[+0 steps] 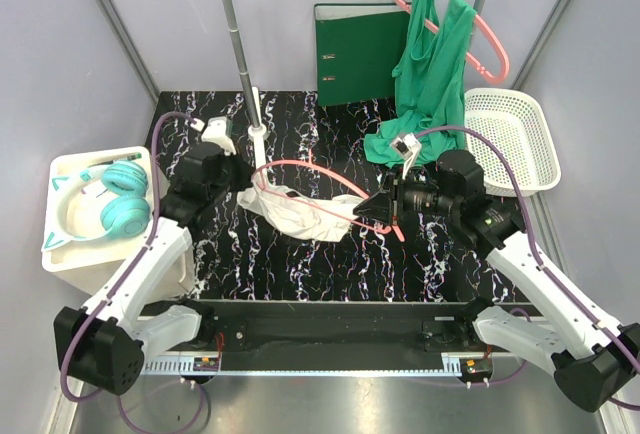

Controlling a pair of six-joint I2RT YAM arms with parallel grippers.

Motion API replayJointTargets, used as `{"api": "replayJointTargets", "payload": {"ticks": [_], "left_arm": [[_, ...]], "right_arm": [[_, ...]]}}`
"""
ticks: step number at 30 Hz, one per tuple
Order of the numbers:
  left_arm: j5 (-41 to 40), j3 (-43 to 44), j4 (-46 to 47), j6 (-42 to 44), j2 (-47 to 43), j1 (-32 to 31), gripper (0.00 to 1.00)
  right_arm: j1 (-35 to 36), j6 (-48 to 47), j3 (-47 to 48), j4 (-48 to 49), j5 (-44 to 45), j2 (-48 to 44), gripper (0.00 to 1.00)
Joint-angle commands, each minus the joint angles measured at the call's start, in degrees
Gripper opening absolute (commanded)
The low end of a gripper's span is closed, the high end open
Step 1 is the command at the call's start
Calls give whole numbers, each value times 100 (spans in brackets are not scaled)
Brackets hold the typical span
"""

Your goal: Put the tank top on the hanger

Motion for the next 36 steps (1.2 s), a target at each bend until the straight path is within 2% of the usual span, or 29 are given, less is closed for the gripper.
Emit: {"api": "replayJointTargets", "payload": {"ticks": [1, 8, 18, 25, 30, 36], "left_arm": [[553, 117, 74, -93, -294, 29, 0], [861, 249, 22, -111, -461, 38, 0], [1924, 706, -49, -155, -505, 29, 0], [2048, 1181, -93, -41, -452, 29, 0], [2600, 1620, -14, -155, -259, 29, 0], [3269, 1717, 188, -427, -48, -6, 0]], "right_arm": [[-17, 202, -99, 842, -335, -27, 0], [-26, 466, -319, 1352, -520, -9, 0], [-26, 553, -521, 1659, -616, 26, 0], [-26, 703, -583, 2072, -748, 96, 0], [-26, 852, -706, 2327, -792, 184, 0], [-26, 888, -767, 2495, -608, 210, 0]]}}
